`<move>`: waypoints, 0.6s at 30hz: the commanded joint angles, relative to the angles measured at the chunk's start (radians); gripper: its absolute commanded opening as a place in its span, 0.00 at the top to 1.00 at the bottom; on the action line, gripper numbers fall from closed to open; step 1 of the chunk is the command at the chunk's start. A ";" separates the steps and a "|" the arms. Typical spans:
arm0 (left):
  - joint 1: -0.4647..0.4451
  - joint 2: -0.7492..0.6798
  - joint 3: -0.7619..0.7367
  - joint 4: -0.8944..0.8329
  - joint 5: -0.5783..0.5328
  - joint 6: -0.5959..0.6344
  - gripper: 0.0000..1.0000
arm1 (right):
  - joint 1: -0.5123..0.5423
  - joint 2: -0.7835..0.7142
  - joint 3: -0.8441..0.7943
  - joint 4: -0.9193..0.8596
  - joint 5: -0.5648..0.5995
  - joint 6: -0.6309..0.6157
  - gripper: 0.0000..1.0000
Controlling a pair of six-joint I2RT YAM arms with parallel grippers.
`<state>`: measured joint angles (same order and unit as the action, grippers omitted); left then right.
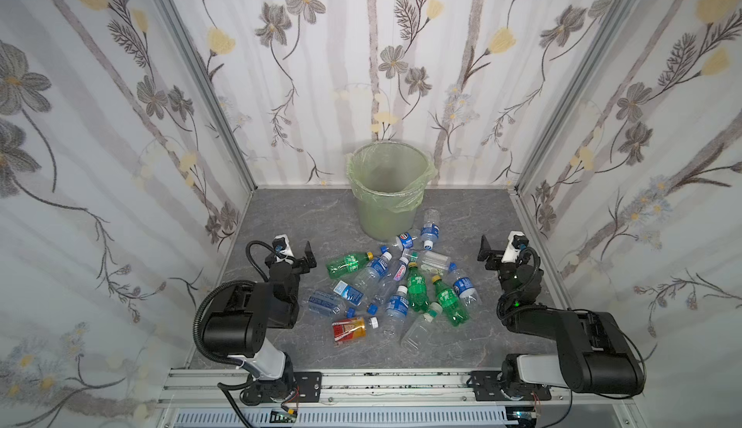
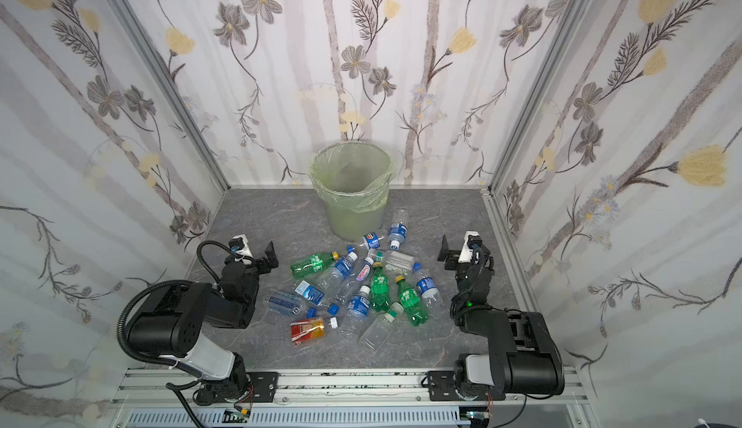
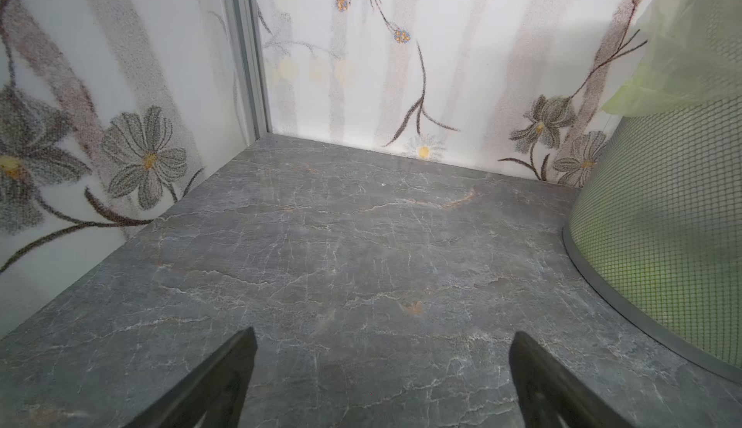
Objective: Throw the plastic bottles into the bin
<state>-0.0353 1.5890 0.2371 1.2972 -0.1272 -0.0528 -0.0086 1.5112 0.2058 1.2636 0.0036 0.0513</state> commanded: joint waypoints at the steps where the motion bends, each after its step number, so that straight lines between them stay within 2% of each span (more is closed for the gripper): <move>1: 0.001 -0.001 0.006 0.039 0.004 -0.002 0.00 | 0.001 0.000 0.004 0.032 -0.002 -0.011 0.00; 18: 0.011 -0.004 0.003 0.040 0.026 -0.009 0.00 | 0.001 0.002 0.008 0.026 -0.002 -0.010 0.00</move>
<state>-0.0242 1.5883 0.2375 1.2972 -0.1081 -0.0559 -0.0090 1.5112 0.2058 1.2629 0.0036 0.0513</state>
